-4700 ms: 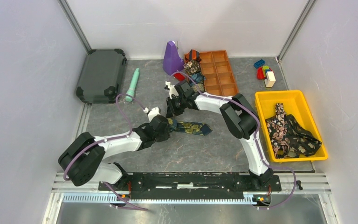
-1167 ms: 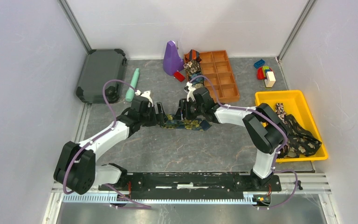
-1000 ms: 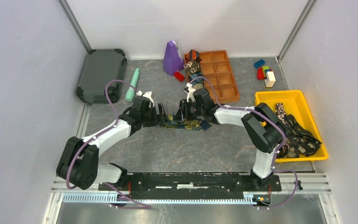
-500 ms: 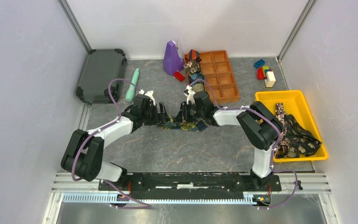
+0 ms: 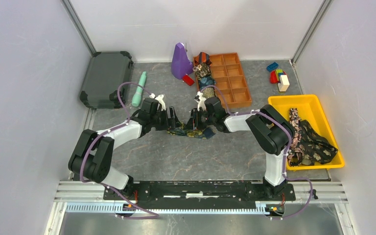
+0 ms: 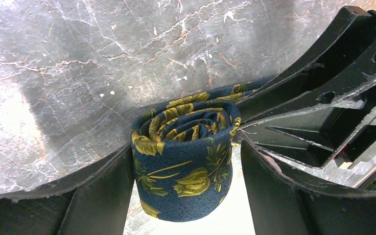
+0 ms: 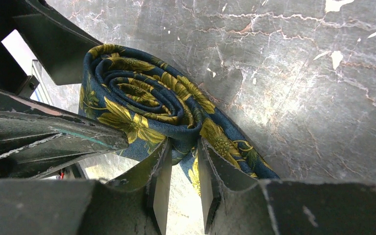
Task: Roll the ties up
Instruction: Roll the tie at the center of the board.
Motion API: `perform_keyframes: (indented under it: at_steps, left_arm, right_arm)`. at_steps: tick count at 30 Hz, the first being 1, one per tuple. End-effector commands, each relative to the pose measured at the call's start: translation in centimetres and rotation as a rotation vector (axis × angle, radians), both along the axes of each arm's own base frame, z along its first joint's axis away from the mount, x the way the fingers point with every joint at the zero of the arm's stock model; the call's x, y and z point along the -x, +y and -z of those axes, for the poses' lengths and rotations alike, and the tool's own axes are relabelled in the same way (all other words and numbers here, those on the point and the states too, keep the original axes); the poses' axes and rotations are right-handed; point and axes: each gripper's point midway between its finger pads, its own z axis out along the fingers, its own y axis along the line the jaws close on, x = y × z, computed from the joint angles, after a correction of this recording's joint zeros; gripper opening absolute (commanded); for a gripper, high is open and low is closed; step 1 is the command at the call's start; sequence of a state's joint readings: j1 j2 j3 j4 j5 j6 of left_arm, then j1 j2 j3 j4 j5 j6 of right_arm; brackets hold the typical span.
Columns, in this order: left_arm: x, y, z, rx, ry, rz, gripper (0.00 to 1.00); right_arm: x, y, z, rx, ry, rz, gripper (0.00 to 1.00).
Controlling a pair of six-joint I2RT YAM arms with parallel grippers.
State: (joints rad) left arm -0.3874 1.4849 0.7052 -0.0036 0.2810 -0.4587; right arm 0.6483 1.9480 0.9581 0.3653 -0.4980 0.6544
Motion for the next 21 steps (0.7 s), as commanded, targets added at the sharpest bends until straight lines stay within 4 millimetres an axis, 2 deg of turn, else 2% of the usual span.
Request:
perform_keyframes:
  at_steps: [1, 10, 21]
  left_arm:
    - [-1.1, -1.2, -1.4, 0.051, -0.075, 0.075, 0.81]
    - [-0.5, -2.1, -0.7, 0.099, -0.047, 0.102, 0.74]
    - [-0.3, -2.3, 0.5, 0.109, -0.030, 0.118, 0.75]
  right_arm:
    - [0.0, 0.0, 0.6, -0.005, -0.007, -0.012, 0.32]
    - [0.0, 0.1, 0.8, -0.005, -0.001, -0.016, 0.32]
    - [-0.1, 0.2, 1.0, 0.000, -0.001, -0.019, 0.32]
